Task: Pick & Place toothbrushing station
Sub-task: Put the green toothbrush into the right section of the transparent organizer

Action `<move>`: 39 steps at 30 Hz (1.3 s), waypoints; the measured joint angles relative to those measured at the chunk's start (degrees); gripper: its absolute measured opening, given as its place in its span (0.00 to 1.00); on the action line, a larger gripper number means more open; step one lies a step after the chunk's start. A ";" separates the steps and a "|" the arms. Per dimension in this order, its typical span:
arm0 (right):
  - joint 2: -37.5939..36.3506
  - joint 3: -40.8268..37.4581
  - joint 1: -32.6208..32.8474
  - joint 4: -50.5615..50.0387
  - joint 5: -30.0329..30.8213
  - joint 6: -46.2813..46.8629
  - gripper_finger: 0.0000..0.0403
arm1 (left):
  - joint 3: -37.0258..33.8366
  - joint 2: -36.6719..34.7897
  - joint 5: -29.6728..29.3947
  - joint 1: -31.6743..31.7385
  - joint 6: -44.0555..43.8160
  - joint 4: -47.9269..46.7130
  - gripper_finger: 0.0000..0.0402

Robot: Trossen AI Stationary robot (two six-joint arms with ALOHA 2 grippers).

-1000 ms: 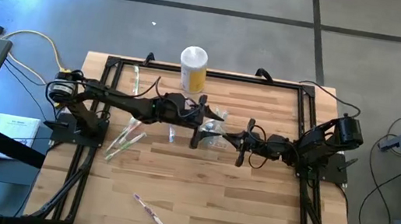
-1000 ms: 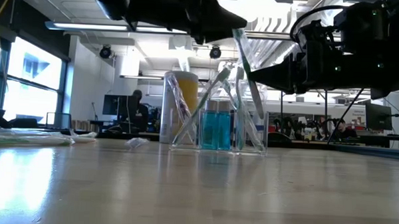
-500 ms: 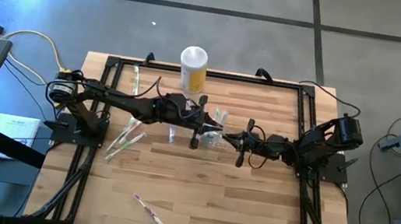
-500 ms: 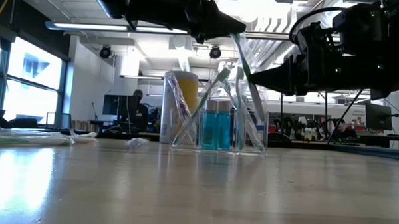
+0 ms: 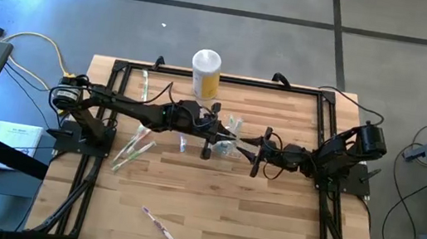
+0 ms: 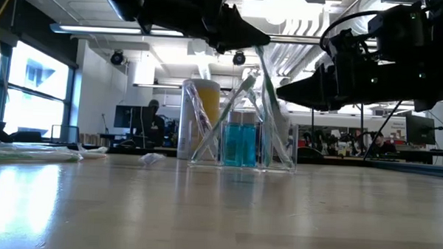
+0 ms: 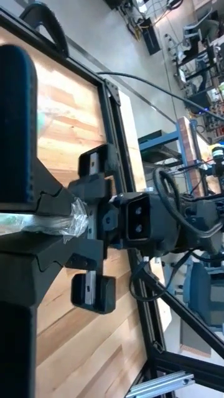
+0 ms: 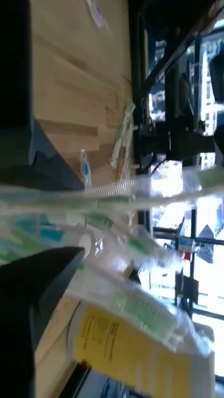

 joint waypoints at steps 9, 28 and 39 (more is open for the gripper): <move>-2.71 0.00 1.64 0.61 7.32 -2.69 0.55 | -0.05 1.08 -0.01 0.02 -0.92 -0.24 0.02; -9.58 0.02 8.81 0.70 14.55 -11.67 0.55 | 7.39 6.65 -1.04 1.23 -4.70 -11.58 0.11; -9.57 0.02 9.15 0.76 14.99 -12.34 0.55 | 7.26 6.58 -0.98 1.11 -4.72 -12.45 0.40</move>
